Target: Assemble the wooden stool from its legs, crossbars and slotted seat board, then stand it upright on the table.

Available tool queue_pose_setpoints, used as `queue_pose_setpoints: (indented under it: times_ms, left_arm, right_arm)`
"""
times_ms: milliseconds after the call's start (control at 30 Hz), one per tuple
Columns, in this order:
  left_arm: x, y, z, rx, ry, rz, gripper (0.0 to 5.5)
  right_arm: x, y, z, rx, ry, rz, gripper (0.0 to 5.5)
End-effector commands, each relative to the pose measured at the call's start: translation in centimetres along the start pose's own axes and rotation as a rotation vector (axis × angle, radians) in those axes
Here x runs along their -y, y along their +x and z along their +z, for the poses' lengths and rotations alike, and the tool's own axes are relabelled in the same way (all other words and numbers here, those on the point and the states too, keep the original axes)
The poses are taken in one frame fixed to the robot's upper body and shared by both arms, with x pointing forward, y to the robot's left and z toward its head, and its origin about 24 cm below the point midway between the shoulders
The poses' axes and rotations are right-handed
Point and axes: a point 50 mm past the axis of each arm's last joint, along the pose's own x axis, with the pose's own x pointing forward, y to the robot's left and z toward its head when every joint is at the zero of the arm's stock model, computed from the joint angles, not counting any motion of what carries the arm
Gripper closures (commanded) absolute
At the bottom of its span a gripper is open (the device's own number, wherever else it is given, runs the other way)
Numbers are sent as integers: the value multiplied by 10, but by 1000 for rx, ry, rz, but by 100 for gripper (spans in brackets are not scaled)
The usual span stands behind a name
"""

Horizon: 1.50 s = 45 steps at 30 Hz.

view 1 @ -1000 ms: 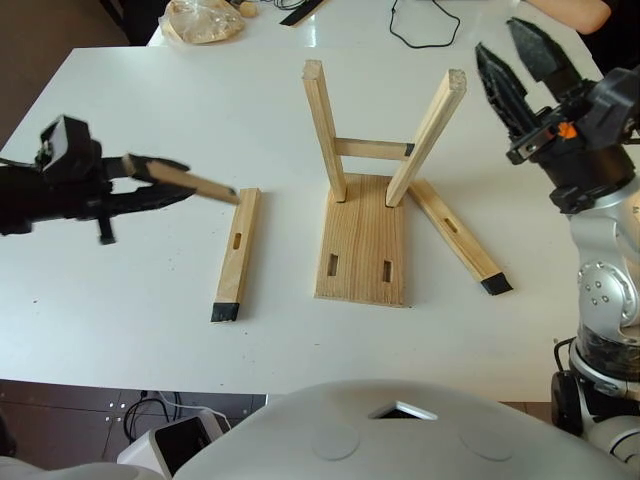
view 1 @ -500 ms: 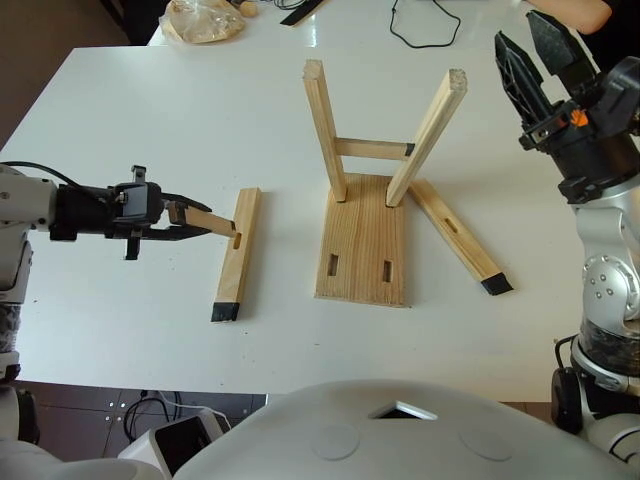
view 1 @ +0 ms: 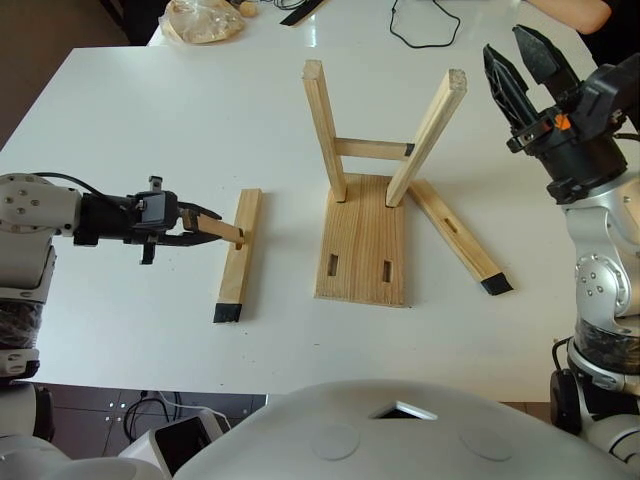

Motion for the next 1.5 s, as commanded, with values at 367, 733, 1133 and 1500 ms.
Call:
queue_pose_setpoints:
  times_ms: [367,733,1133,1500]
  left_arm:
    - [21,13,-1,-6,-151,-199,422]
    - [34,34,-18,-34,-242,-286,422]
    - [45,52,-24,16,-317,-256,422]
    - [45,61,-41,-24,-421,-111,296]
  right_arm:
    - [-3,0,-2,-11,-3,3,387]
    - [-7,4,-6,-20,0,29,387]
    - [-4,4,-6,-11,11,27,387]
    - [-5,7,-9,-16,10,48,387]
